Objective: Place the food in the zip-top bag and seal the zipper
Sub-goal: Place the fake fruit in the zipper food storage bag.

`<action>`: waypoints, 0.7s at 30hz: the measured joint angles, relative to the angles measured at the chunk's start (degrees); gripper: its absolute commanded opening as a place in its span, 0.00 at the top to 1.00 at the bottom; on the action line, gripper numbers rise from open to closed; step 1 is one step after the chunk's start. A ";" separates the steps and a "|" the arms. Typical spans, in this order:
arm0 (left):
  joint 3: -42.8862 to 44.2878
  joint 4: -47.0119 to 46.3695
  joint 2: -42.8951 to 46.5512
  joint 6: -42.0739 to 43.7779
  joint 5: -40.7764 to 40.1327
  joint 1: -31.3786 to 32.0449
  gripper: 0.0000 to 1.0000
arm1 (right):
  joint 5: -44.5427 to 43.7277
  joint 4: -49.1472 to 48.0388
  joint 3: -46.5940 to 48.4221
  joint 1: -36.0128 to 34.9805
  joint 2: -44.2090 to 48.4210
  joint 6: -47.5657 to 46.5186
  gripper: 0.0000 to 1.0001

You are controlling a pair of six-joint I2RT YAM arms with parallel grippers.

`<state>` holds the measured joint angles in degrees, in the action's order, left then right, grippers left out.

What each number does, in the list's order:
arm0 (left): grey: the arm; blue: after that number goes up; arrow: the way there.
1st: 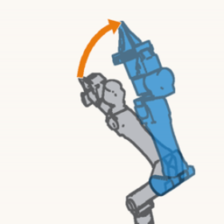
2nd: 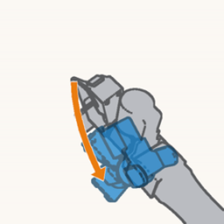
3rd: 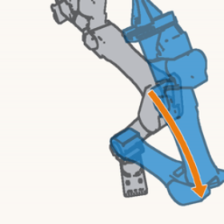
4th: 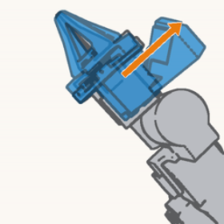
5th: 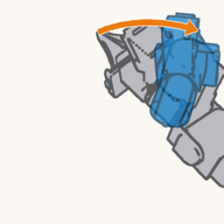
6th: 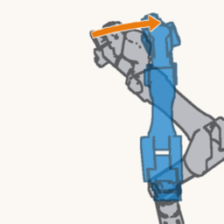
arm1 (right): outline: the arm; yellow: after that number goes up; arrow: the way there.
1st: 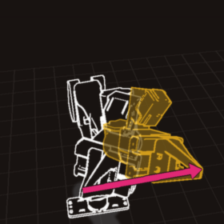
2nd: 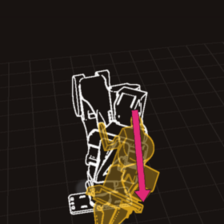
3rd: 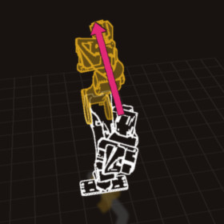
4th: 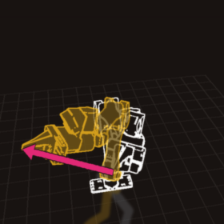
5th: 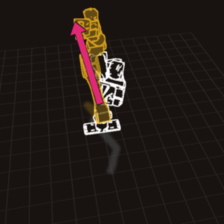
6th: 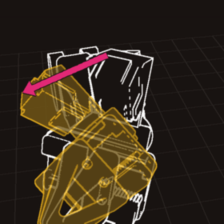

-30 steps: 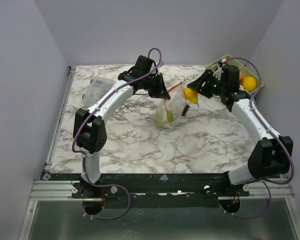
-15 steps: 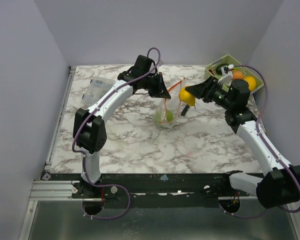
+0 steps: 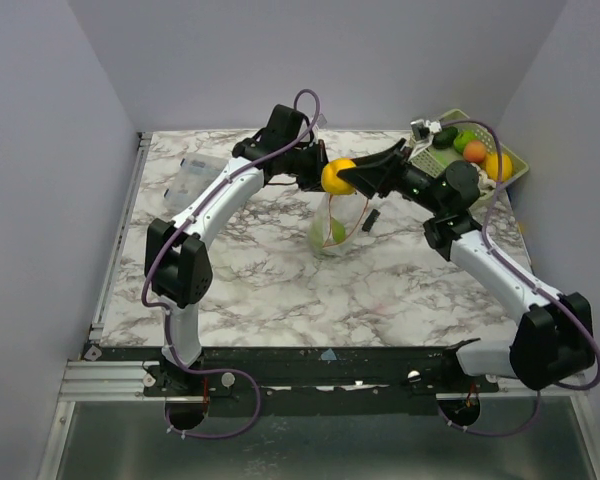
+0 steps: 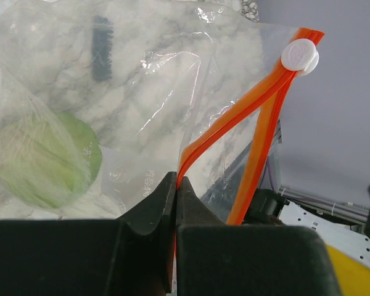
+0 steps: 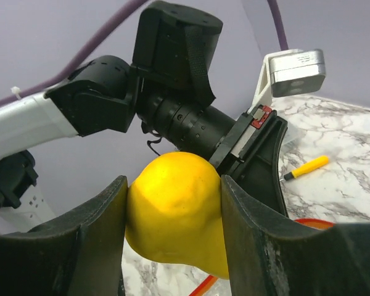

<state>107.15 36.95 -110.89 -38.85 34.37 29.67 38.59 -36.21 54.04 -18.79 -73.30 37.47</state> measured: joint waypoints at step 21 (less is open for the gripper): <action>1.09 2.05 0.26 0.00 1.77 -2.51 1.00 | -11.67 -4.87 -8.04 -1.09 -4.96 -11.82 0.11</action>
<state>108.25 39.00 -110.63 -38.85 36.14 27.16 26.92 -41.08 46.00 -19.88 -78.26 25.65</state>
